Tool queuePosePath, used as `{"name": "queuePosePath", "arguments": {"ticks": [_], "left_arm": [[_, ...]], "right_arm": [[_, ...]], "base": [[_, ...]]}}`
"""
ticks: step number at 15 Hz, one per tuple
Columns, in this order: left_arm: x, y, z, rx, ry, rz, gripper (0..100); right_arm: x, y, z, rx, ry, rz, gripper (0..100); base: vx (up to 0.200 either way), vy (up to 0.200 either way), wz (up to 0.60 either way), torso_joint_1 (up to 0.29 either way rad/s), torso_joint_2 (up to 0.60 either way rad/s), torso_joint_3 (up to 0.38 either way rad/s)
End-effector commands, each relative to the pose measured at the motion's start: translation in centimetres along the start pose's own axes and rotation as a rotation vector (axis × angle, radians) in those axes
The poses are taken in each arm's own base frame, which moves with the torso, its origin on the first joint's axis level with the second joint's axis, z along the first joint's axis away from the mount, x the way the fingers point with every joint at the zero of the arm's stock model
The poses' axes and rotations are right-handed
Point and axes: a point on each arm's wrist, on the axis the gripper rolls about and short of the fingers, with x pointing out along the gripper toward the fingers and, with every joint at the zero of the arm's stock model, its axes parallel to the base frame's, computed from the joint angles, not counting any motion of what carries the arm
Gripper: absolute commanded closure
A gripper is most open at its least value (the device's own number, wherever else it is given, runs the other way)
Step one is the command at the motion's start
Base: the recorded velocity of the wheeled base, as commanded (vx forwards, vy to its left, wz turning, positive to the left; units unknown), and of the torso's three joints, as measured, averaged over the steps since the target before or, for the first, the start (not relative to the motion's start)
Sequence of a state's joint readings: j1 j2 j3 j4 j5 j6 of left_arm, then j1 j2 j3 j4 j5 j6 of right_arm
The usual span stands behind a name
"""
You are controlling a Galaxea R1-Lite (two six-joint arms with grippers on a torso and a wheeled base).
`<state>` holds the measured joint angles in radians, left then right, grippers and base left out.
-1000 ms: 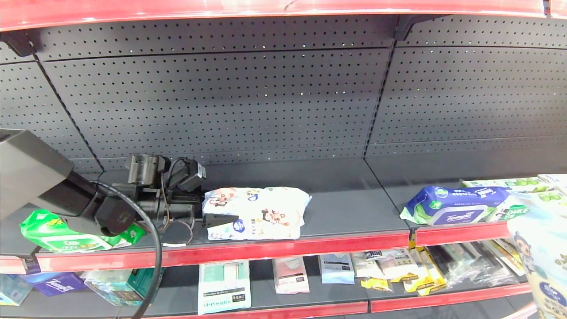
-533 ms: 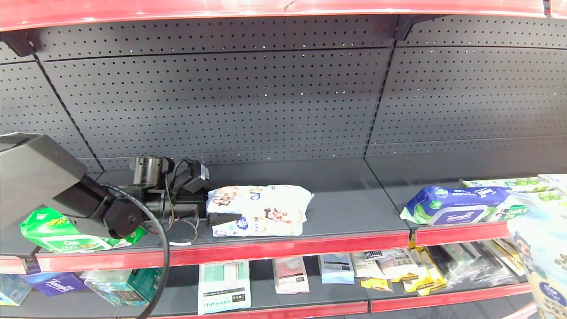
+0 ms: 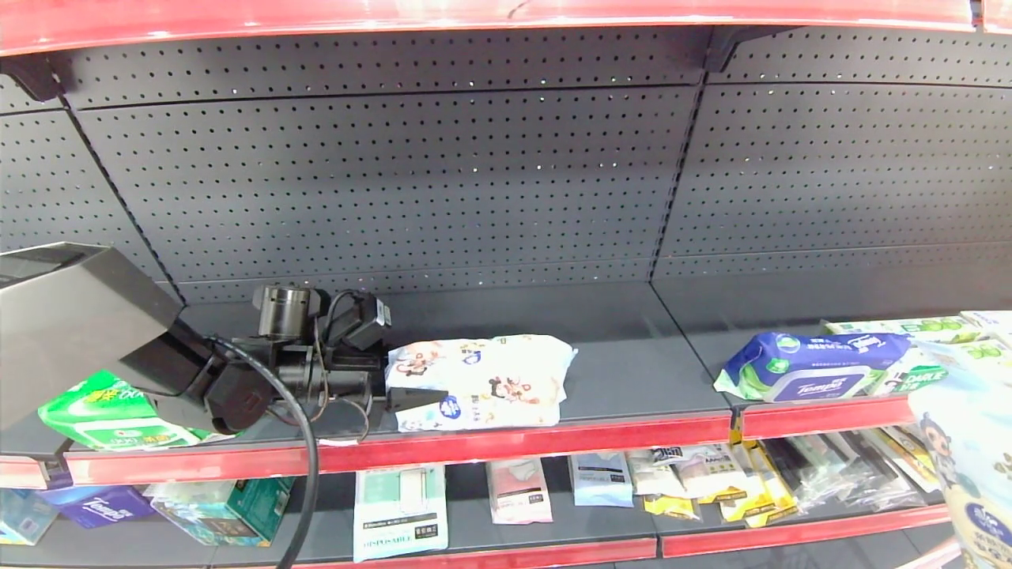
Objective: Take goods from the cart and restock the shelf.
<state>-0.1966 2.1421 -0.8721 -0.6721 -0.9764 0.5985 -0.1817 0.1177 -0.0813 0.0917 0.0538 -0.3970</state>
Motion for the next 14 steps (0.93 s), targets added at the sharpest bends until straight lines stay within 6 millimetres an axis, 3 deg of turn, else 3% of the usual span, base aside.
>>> {"name": "queuePosePath", "arguments": {"ticks": [1, 14], "left_arm": [[0.06, -0.10, -0.14, 0.001, 0.002, -0.005, 100], [0.26, 0.07, -0.54, -0.001, 0.021, 0.015, 100]], "right_arm": [[-0.02, 0.01, -0.01, 0.000, -0.002, 0.000, 100], [0.00, 0.00, 0.00, 0.000, 0.000, 0.001, 100]], "base": [[0.000, 0.000, 0.00, 0.000, 0.00, 0.000], [0.000, 0.000, 0.00, 0.000, 0.00, 0.000]]}}
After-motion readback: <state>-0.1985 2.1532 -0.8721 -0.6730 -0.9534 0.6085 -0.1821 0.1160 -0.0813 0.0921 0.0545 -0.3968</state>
